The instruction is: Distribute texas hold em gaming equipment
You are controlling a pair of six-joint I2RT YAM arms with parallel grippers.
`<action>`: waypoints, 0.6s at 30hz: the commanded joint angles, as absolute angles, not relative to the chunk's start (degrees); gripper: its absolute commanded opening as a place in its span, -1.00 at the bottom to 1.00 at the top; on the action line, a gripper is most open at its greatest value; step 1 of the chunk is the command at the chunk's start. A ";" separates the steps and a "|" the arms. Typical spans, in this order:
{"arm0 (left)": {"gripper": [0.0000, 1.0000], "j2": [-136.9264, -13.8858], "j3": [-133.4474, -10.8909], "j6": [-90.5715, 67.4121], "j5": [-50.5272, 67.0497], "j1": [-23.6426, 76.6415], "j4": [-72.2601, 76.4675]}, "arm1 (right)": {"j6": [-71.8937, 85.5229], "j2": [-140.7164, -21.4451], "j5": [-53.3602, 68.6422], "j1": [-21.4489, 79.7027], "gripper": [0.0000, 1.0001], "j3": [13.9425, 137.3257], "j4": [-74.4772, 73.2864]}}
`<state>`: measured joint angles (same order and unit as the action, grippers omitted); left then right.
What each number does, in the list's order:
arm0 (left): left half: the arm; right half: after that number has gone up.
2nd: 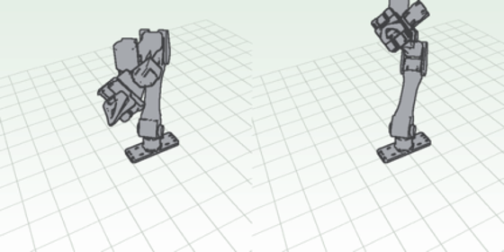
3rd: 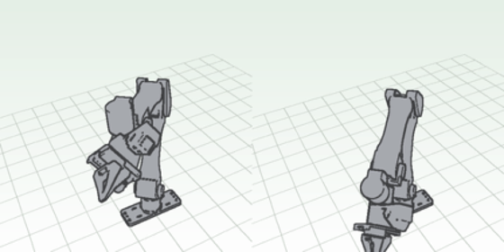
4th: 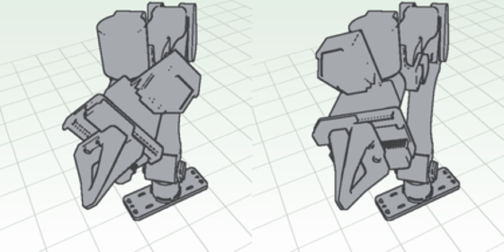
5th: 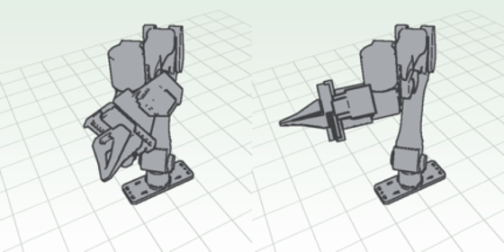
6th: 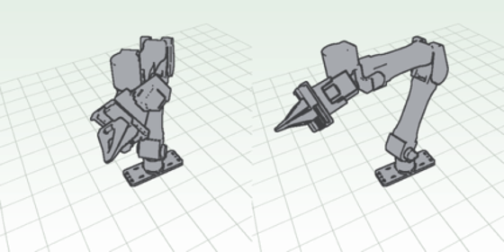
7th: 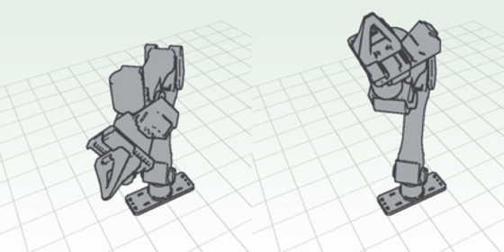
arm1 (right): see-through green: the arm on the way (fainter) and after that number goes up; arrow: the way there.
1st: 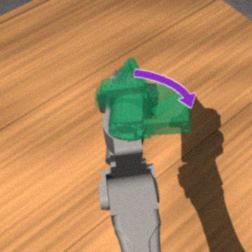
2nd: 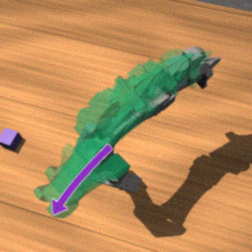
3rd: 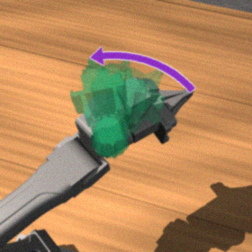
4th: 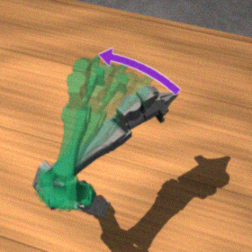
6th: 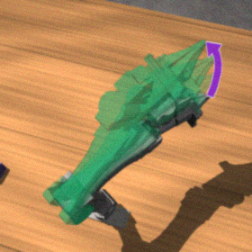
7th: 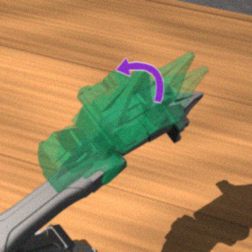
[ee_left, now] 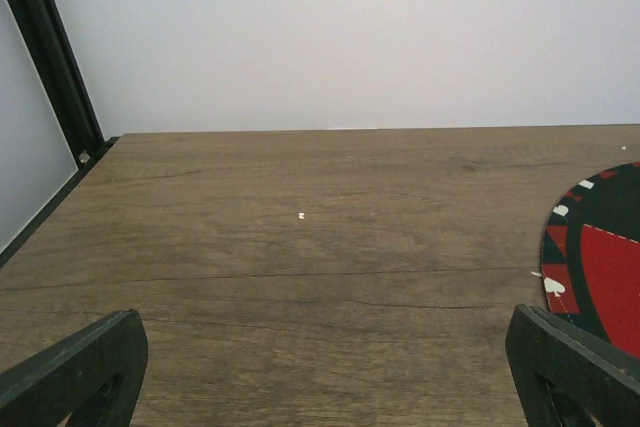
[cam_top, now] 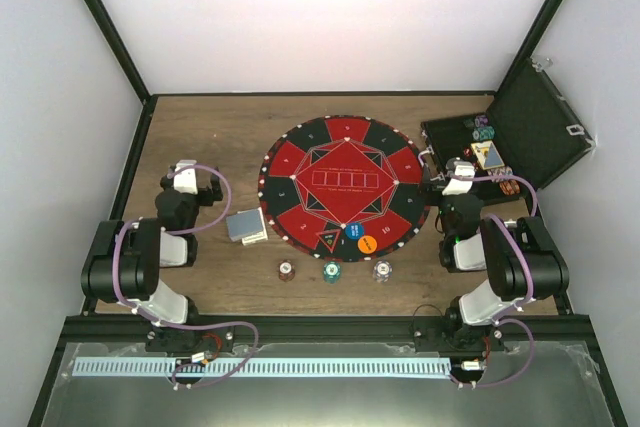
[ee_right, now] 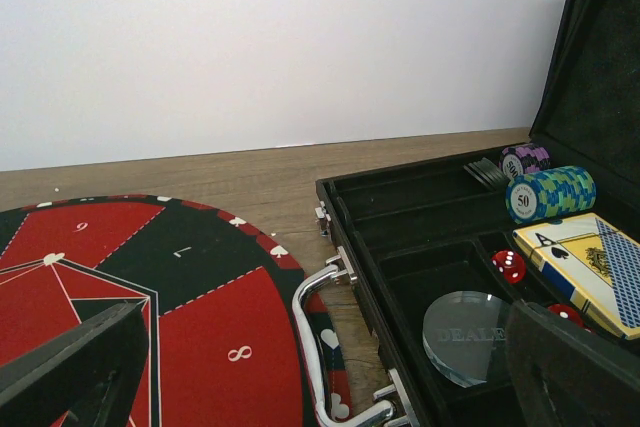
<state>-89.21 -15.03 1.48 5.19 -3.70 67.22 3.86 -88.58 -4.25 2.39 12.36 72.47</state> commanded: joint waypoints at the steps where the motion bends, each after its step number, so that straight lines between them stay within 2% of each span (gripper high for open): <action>1: 1.00 -89.40 -15.56 0.88 5.31 -3.46 68.75 | 3.34 -88.29 -4.50 2.43 1.00 12.94 73.50; 6: 1.00 -89.39 -15.89 1.21 4.19 -2.83 67.93 | 3.58 -87.84 -5.94 2.44 1.00 13.01 73.77; 9: 1.00 -87.35 -15.64 0.60 7.04 -3.92 67.73 | 7.38 -82.40 -12.47 2.37 1.00 17.19 61.03; 11: 1.00 -83.44 -19.56 0.41 7.45 -4.18 57.77 | 11.46 -79.72 -17.63 2.37 1.00 24.69 43.68; 14: 1.00 -78.77 -29.13 2.02 8.01 -4.63 37.98 | 9.39 -79.37 -14.49 2.30 1.00 34.64 25.54; 16: 1.00 -76.87 -35.68 2.29 9.94 -5.69 25.47 | 12.83 -79.31 -15.01 2.29 1.00 38.57 18.40; 18: 1.00 -75.55 -40.45 0.54 16.72 -8.59 16.56 | 18.60 -77.32 -16.84 2.29 1.00 39.06 15.99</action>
<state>-79.11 -31.70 1.67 8.03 -4.97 39.68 10.26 -80.29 -13.10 2.39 36.42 33.80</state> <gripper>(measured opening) 0.999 0.998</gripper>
